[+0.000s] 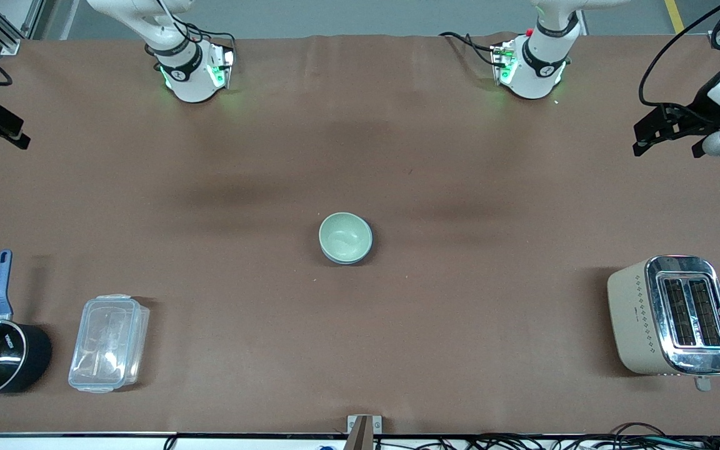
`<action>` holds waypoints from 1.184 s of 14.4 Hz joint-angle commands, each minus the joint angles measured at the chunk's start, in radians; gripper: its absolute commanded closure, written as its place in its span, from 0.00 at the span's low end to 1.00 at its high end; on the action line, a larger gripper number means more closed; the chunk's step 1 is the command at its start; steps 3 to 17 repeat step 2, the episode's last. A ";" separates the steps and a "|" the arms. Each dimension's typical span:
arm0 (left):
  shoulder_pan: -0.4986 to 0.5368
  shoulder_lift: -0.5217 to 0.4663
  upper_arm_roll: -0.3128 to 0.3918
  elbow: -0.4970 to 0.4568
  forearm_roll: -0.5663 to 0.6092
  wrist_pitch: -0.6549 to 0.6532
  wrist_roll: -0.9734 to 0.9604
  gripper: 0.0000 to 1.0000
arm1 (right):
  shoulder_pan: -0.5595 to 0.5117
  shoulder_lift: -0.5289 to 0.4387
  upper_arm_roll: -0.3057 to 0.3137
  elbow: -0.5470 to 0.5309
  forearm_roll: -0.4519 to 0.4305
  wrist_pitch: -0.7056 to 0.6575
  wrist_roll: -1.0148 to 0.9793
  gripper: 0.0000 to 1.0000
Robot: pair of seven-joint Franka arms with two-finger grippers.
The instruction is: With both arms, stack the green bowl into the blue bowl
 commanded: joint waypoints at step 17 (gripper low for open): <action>0.003 -0.001 0.000 0.017 -0.014 -0.007 0.009 0.00 | -0.028 0.030 0.019 -0.006 0.019 0.034 -0.038 0.00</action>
